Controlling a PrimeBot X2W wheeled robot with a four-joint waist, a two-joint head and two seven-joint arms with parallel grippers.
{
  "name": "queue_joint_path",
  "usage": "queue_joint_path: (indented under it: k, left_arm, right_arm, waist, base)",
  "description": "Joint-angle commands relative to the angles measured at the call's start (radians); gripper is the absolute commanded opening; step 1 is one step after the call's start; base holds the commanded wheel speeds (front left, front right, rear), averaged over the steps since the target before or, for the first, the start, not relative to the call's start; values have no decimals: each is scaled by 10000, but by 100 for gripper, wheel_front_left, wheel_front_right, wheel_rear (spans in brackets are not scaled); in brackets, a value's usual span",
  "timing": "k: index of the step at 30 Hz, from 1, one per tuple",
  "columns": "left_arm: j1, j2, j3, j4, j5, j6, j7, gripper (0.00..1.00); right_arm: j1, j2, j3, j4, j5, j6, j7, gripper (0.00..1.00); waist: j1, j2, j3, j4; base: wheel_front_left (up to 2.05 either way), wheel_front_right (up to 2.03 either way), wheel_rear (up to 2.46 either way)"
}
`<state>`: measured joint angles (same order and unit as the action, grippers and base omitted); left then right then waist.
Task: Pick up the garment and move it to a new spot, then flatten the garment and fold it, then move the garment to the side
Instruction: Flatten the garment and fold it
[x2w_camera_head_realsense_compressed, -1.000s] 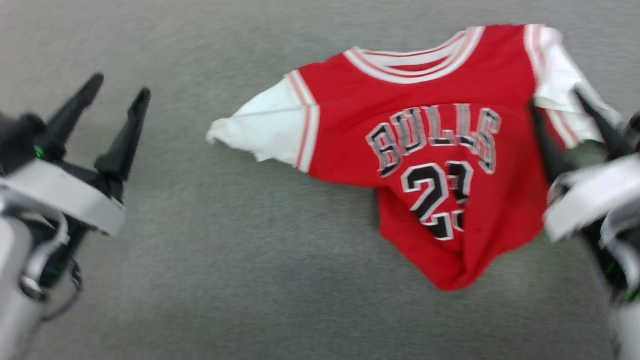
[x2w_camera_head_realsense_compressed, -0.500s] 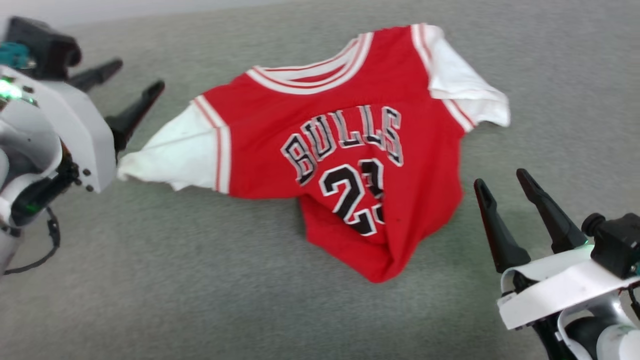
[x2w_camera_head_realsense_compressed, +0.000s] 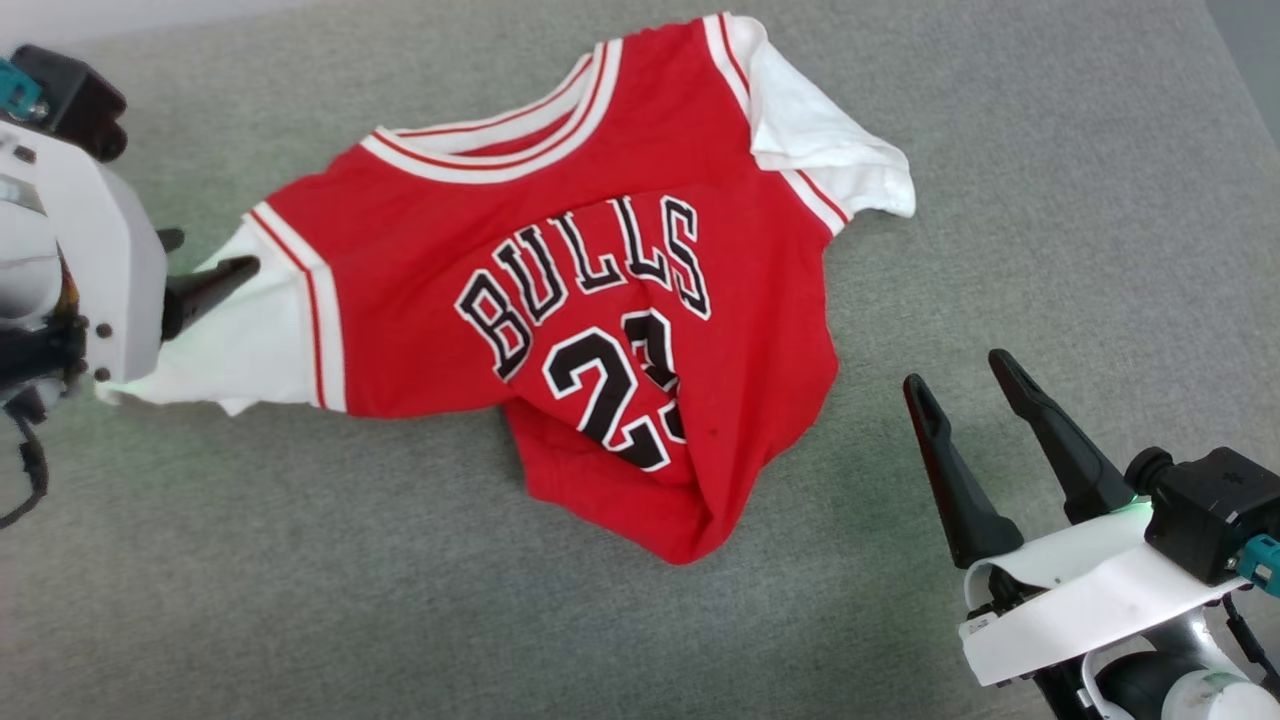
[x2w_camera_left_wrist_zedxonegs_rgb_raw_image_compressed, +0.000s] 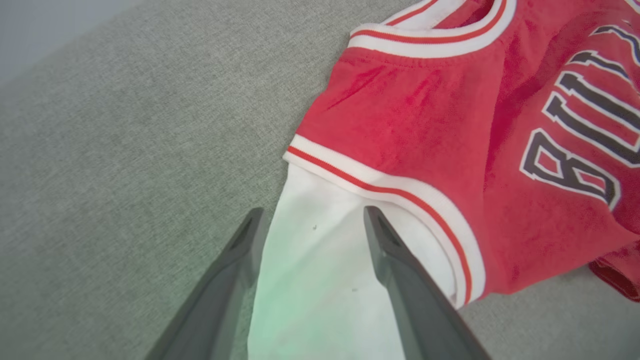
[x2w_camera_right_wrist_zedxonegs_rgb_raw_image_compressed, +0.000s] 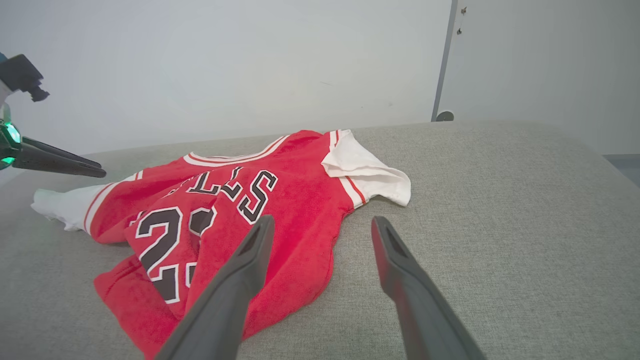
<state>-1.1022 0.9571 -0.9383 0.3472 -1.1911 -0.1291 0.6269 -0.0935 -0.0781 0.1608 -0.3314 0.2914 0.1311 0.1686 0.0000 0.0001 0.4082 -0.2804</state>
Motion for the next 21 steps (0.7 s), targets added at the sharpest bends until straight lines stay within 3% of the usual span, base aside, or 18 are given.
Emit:
queue_joint_path:
  k: [1, 9, 17, 18, 19, 20, 21]
  left_arm:
    - [-118, 61, -95, 51, -87, -24, 6, 100]
    - [-527, 262, -1021, 614, -284, -25, -343, 100]
    - [-640, 332, -1777, 614, -1088, -26, 5, 100]
    - [-648, 306, -1853, 545, -1233, -28, 43, 76]
    - [-652, 288, -1925, 471, -1369, -31, 84, 29]
    - [-690, 295, -1997, 408, -1444, -31, 117, 0]
    - [-745, 315, -2056, 366, -1485, -33, 115, 0]
  right_arm:
    - [-15, 37, 25, -55, -46, -6, -4, 100]
    - [-128, 72, 260, -132, -140, -6, -30, 100]
    - [-120, 110, 281, -163, -208, -6, -50, 100]
    - [-137, 116, 268, -162, -201, -6, -44, 100]
    - [-168, 123, 251, -152, -188, -6, -30, 100]
    - [-219, 123, 249, -136, -171, -6, 23, 100]
    - [-301, 108, 242, -115, -136, -6, 82, 100]
  waist:
    - [0, -1, 151, -142]
    - [0, -1, 433, -345]
    - [0, -1, 563, -384]
    - [0, -1, 572, -378]
    - [0, -1, 578, -368]
    - [0, -1, 590, -357]
    - [0, -1, 609, -346]
  base:
    - [0, 0, 0]
    - [0, 0, 0]
    - [0, 0, 0]
    - [0, 0, 0]
    - [0, 0, 0]
    - [0, 0, 0]
    - [0, 0, 0]
